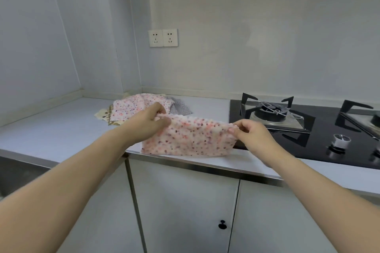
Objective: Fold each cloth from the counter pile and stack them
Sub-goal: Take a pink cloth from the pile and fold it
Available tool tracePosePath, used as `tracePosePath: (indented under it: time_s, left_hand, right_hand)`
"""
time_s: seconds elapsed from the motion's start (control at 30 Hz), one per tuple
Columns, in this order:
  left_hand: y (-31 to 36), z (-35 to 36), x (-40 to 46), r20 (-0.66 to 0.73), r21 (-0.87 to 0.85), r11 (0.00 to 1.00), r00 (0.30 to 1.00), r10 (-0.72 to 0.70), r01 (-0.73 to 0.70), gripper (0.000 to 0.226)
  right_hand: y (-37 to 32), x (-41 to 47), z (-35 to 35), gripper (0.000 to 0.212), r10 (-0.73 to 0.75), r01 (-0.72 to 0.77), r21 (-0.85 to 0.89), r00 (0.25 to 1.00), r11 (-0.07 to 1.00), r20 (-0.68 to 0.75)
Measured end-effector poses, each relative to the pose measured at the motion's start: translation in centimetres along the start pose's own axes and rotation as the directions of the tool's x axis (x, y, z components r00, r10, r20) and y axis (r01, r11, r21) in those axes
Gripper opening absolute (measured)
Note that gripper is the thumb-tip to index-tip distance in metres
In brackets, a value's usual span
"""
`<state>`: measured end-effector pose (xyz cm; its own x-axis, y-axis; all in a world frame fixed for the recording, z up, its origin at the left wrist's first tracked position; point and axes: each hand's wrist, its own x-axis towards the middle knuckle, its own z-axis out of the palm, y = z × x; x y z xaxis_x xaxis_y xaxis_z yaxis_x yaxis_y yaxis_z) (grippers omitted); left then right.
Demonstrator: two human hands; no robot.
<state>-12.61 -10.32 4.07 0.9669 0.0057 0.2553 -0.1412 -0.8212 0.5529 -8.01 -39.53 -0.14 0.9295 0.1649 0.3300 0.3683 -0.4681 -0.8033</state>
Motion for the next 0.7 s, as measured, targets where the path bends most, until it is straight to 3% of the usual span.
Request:
tracePosePath:
  time_s: [0.23,0.33,0.47,0.7]
  left_hand:
    - [4.6,-4.7,-4.0,-0.118,-0.118,0.991,0.992,0.054,-0.068,0.019]
    - [6.1,-6.3,-5.5,-0.118,-0.110,0.988,0.989,0.093,-0.106,0.021]
    - [8.0,-7.7,-6.6,-0.108,-0.079,0.988,0.986,0.124,-0.133,0.021]
    - [10.5,-8.8,-7.4,-0.215,-0.098,0.979,0.964,0.157,-0.181,0.022]
  right_hand:
    - [-6.8,-3.0,-5.6,0.024,-0.055,0.055,-0.048,0.998,0.997,0.007]
    - [-9.0,-4.6,-7.4,0.020,-0.077,0.077,-0.060,0.997,0.995,0.008]
    - [-11.2,-5.3,-9.2,0.014,-0.095,0.098,0.047,0.993,0.994,-0.064]
    - [-12.9,-4.8,-9.7,0.030,-0.003,0.028,0.109,0.975,0.994,-0.221]
